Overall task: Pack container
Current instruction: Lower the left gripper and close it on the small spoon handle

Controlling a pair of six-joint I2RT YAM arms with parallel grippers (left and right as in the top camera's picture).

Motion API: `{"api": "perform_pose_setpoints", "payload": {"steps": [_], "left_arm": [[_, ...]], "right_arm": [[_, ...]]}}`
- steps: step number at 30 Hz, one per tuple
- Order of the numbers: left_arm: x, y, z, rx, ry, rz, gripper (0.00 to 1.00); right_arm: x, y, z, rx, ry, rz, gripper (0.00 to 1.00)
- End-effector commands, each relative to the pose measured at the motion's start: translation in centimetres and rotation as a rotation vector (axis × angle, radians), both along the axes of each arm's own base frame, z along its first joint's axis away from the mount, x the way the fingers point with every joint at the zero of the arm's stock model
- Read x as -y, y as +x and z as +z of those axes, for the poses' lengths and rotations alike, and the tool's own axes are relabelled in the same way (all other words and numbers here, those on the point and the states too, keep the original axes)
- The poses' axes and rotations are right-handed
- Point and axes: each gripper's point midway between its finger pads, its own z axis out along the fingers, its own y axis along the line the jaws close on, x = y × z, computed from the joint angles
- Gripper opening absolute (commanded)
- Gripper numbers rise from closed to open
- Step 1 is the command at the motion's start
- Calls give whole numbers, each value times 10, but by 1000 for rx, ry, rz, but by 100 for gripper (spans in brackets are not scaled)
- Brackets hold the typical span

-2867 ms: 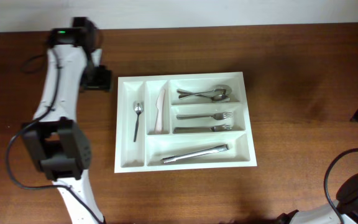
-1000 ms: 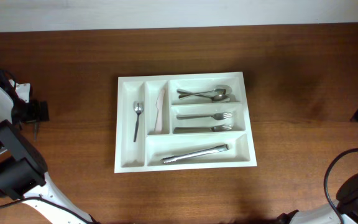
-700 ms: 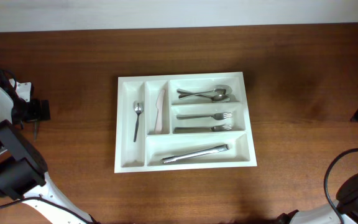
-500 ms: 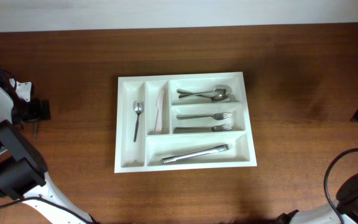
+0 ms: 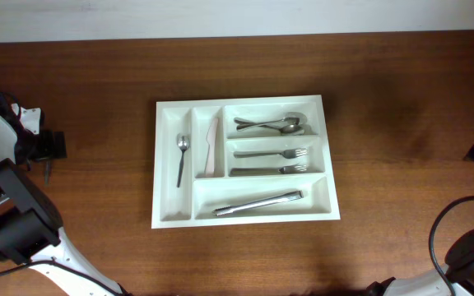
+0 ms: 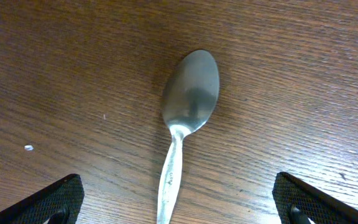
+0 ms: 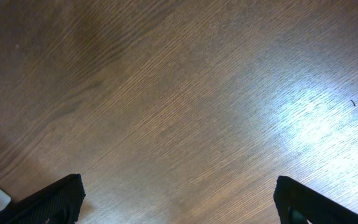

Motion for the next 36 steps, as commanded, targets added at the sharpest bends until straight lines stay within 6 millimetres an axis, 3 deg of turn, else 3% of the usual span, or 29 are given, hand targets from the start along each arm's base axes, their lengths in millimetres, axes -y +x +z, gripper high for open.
{"api": "perform_pose_setpoints", "payload": {"steps": [1, 12, 36], "left_arm": [[-3, -1, 9, 26, -2, -5, 99], [2, -9, -10, 11, -16, -6, 99], [4, -12, -22, 12, -14, -6, 99]], "right_arm": [[1, -1, 1, -5, -11, -7, 99], [1, -1, 1, -5, -11, -7, 99], [1, -1, 1, -5, -11, -7, 99]]}}
